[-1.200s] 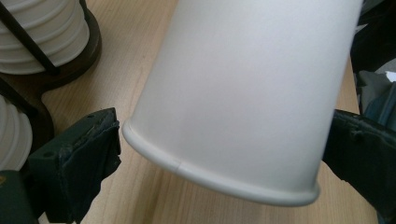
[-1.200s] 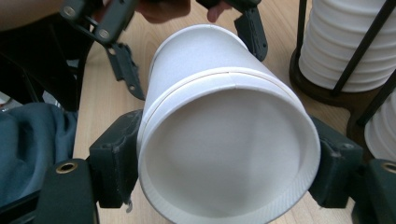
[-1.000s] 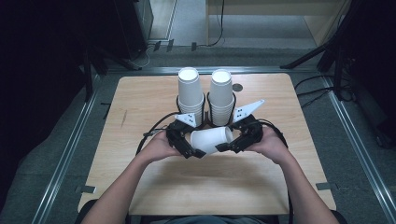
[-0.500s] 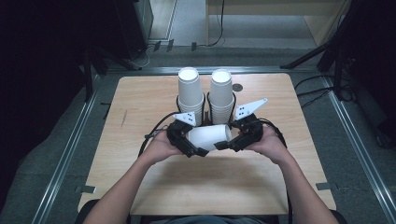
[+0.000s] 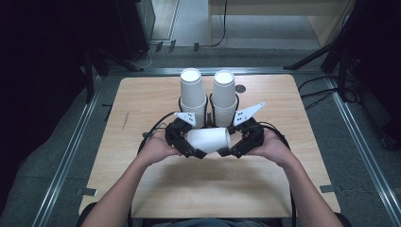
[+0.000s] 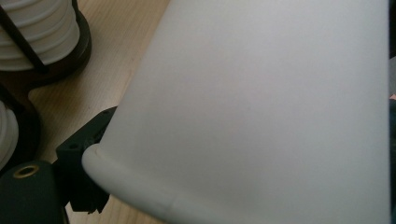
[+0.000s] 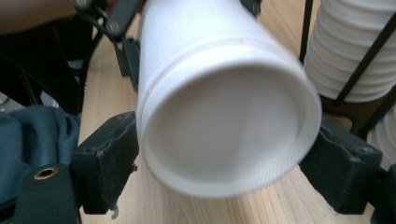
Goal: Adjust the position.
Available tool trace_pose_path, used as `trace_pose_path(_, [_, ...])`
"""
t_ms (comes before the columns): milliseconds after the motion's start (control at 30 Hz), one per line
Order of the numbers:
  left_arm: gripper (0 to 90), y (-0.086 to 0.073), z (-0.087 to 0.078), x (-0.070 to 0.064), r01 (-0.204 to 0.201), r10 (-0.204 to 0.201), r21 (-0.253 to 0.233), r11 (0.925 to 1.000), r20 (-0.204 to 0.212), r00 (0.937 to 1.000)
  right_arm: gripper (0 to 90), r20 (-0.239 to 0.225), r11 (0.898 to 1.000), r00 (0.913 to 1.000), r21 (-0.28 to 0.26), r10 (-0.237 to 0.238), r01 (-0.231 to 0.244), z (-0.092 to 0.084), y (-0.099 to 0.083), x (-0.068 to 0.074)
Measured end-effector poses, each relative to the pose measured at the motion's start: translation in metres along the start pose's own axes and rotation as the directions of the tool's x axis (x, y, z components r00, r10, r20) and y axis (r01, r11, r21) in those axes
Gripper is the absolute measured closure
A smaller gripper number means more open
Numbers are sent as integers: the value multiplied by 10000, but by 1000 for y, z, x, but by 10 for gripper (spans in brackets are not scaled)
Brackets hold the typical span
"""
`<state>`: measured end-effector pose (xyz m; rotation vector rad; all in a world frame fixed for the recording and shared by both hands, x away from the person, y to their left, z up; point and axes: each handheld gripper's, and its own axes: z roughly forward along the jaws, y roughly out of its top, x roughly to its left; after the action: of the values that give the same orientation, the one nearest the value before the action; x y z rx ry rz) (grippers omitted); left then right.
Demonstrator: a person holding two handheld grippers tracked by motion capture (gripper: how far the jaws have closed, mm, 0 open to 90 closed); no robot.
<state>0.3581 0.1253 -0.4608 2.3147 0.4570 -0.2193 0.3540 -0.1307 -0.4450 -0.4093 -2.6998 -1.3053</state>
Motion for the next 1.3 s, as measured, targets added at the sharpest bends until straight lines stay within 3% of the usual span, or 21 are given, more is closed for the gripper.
trace_pose_path(400, [79,4,-14,2,-276,340,963,9950,-663,9972,161,416,9981,9991,613,-123,97,-1,-4,-3])
trace_pose_path(533, [79,6,-15,0,-347,496,1561,9871,-925,9945,161,520,9962,9981,830,-323,279,1,-5,-3])
trace_pose_path(733, [79,7,-12,0,-457,656,1949,9798,-969,9931,161,537,9948,9976,940,-442,390,4,-5,-2])
trace_pose_path(833, [79,9,-7,0,-528,795,2329,9711,-1067,9911,161,605,9936,9963,982,-616,555,5,-3,-2])
trace_pose_path(933, [79,10,-3,1,-505,795,2528,9662,-1057,9912,161,619,9928,9959,1035,-665,598,7,-2,-1])
trace_pose_path(1000, [78,10,3,1,-539,863,2851,9570,-1025,9910,161,640,9918,9954,1110,-707,633,10,-1,-1])
trace_pose_path(1067, [79,10,6,0,-539,870,2905,9554,-1023,9909,161,620,9909,9954,1175,-732,656,11,-1,-1])
trace_pose_path(1167, [78,12,13,0,-610,938,3188,9459,-885,9916,161,534,9877,9948,1346,-869,791,17,0,-1])
trace_pose_path(1300, [78,13,20,-2,-619,961,3298,9420,-886,9914,161,367,9853,9956,1511,-867,803,24,2,0])
